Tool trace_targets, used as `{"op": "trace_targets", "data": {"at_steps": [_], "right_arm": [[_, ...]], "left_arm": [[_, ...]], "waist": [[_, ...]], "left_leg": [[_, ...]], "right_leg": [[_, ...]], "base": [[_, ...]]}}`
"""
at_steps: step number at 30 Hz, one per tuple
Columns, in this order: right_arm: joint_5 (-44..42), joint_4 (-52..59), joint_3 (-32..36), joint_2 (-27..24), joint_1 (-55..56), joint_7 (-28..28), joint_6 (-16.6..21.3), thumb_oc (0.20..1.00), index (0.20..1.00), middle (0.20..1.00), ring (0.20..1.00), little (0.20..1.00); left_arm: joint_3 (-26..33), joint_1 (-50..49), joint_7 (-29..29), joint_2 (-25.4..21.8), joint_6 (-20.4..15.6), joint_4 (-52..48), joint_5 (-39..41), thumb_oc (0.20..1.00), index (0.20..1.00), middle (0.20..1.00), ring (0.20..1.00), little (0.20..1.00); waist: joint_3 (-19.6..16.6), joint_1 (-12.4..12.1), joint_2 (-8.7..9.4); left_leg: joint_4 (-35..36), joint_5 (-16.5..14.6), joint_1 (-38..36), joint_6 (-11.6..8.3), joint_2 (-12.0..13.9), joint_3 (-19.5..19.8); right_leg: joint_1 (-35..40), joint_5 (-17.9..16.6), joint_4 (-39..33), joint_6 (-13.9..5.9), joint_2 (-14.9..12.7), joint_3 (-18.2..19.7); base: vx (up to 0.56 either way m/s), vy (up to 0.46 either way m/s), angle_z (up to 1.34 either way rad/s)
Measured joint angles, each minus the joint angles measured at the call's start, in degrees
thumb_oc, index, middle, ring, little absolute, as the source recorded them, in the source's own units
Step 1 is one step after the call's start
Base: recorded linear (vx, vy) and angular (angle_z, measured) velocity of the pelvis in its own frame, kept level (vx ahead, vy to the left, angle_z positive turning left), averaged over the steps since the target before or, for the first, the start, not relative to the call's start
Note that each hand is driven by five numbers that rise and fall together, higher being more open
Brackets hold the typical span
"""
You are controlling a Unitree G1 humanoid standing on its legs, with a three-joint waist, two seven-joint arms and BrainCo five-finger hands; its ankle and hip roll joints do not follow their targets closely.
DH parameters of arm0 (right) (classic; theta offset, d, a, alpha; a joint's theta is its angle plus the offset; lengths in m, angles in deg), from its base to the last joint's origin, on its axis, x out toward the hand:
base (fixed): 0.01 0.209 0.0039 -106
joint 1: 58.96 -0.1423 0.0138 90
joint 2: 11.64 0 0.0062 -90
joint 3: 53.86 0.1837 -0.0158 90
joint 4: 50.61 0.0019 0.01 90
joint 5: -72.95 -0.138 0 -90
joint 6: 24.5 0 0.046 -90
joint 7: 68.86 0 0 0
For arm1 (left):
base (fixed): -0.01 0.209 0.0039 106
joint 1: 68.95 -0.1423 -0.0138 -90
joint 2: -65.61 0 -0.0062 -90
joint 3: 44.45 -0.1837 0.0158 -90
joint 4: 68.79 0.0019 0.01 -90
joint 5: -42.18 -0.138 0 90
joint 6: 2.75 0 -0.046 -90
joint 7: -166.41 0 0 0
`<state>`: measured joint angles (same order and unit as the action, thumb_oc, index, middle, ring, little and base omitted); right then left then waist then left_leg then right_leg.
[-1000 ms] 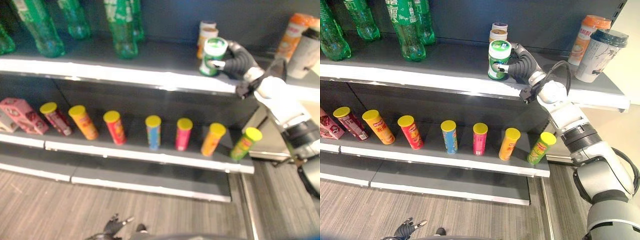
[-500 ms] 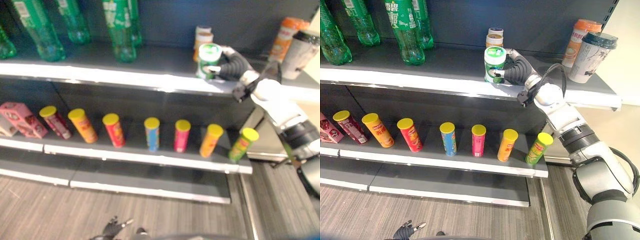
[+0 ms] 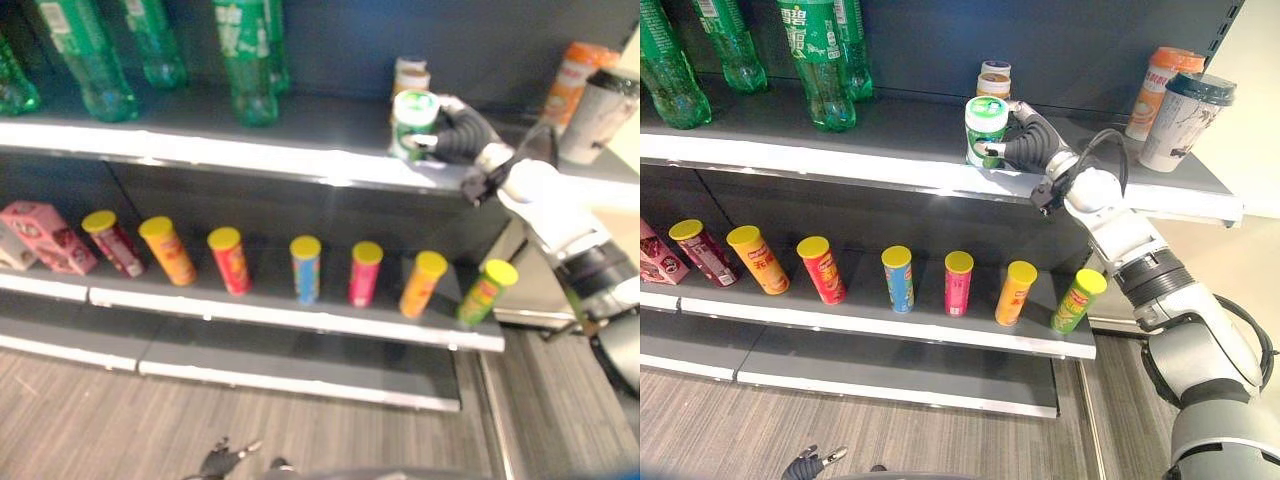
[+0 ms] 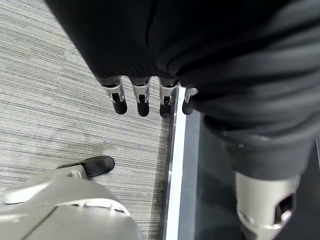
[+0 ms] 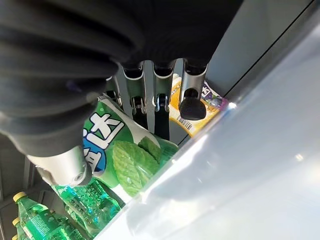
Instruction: Put the goods on the table back onto the shelves and tidy them up.
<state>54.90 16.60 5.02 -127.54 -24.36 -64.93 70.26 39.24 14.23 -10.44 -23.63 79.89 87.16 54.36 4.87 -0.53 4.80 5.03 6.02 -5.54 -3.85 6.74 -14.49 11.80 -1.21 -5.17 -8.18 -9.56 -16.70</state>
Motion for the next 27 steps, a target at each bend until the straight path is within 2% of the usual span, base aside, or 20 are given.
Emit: {"op": "trace_targets", "data": {"at_steps": [7, 8, 9, 27], "right_arm": [[0.09, -2.30, 0.05, 1.30, -0.03, -0.59, -0.10, 0.200, 0.200, 0.200, 0.200, 0.200], [0.09, -2.51, 0.05, 1.30, -0.04, -0.68, -0.11, 0.507, 0.507, 0.507, 0.507, 0.507], [0.11, -2.68, 0.05, 1.32, -0.04, -0.74, -0.10, 1.000, 1.000, 1.000, 1.000, 1.000], [1.23, -3.81, 0.06, 1.46, -0.02, -1.26, -0.54, 1.000, 1.000, 1.000, 1.000, 1.000]], "left_arm": [[0.00, -0.05, 0.09, 0.00, 0.00, 0.04, 0.06, 1.000, 1.000, 1.000, 1.000, 1.000], [0.00, -0.05, 0.09, 0.00, 0.00, 0.05, 0.07, 1.000, 1.000, 1.000, 1.000, 1.000], [0.00, -0.06, 0.11, 0.00, 0.00, 0.09, 0.07, 1.000, 1.000, 1.000, 1.000, 1.000], [0.01, -0.26, 0.30, 0.00, 0.01, 0.12, 0.07, 1.000, 1.000, 1.000, 1.000, 1.000]], "waist": [[-0.30, 0.01, 0.08], [-0.30, -0.02, 0.08], [-0.31, -0.01, 0.07], [-0.47, 0.03, -0.21]], "left_leg": [[0.34, -0.02, -0.25, 0.00, 0.00, 0.08], [0.35, -0.03, -0.25, 0.00, 0.00, 0.09], [0.35, -0.03, -0.27, 0.00, 0.00, 0.09], [0.35, -0.03, -0.44, 0.01, 0.00, 0.30]], "right_leg": [[0.34, 0.01, -0.04, 0.00, -0.01, -0.09], [0.36, 0.01, -0.11, 0.00, -0.01, -0.10], [0.38, 0.01, -0.15, 0.00, -0.01, -0.10], [0.73, 0.02, -0.25, 0.01, 0.00, -0.35]], "base": [[0.00, 0.000, 0.00], [0.00, 0.000, 0.00], [0.00, 0.000, 0.00], [0.00, 0.000, 0.00]]}}
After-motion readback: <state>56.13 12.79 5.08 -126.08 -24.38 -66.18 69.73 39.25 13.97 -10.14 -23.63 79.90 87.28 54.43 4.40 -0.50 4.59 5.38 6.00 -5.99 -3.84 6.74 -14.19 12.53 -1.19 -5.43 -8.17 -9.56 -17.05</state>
